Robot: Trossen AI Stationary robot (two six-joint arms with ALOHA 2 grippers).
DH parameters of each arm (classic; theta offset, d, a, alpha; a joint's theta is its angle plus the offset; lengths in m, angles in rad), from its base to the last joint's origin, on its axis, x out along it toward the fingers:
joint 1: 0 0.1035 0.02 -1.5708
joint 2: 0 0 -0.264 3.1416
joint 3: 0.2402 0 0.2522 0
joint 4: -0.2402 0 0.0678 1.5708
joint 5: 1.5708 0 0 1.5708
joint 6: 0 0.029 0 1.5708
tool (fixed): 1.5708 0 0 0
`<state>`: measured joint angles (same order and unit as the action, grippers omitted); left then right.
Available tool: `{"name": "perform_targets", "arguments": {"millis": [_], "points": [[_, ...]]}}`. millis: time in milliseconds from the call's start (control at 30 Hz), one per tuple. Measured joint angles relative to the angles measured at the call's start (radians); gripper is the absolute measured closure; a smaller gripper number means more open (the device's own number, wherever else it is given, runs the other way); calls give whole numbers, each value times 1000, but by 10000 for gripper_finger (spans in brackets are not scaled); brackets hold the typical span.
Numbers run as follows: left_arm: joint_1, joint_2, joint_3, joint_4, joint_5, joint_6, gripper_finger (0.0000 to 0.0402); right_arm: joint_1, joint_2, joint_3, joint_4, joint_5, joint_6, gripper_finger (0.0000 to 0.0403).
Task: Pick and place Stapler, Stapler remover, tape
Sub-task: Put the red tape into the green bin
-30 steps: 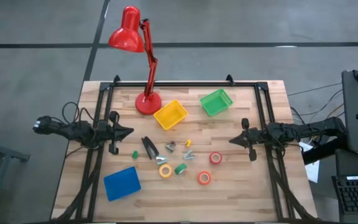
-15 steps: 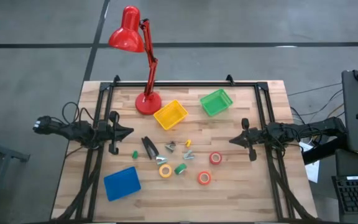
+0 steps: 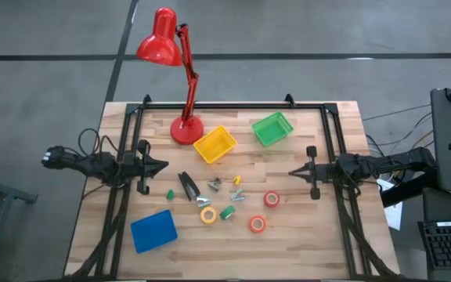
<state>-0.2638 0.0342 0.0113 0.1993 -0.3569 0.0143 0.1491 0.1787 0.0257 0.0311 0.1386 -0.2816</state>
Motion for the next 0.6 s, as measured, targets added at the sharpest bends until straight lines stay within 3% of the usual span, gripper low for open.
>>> {"name": "perform_targets", "arguments": {"millis": [400,533,600], "points": [[0,0,0,0,0,0,394,1,1,0,28,-9,288,394],[0,0,0,0,0,0,394,1,2,0,139,-7,500,394],[0,0,0,0,0,0,394,1,2,0,215,-8,507,394]]}}
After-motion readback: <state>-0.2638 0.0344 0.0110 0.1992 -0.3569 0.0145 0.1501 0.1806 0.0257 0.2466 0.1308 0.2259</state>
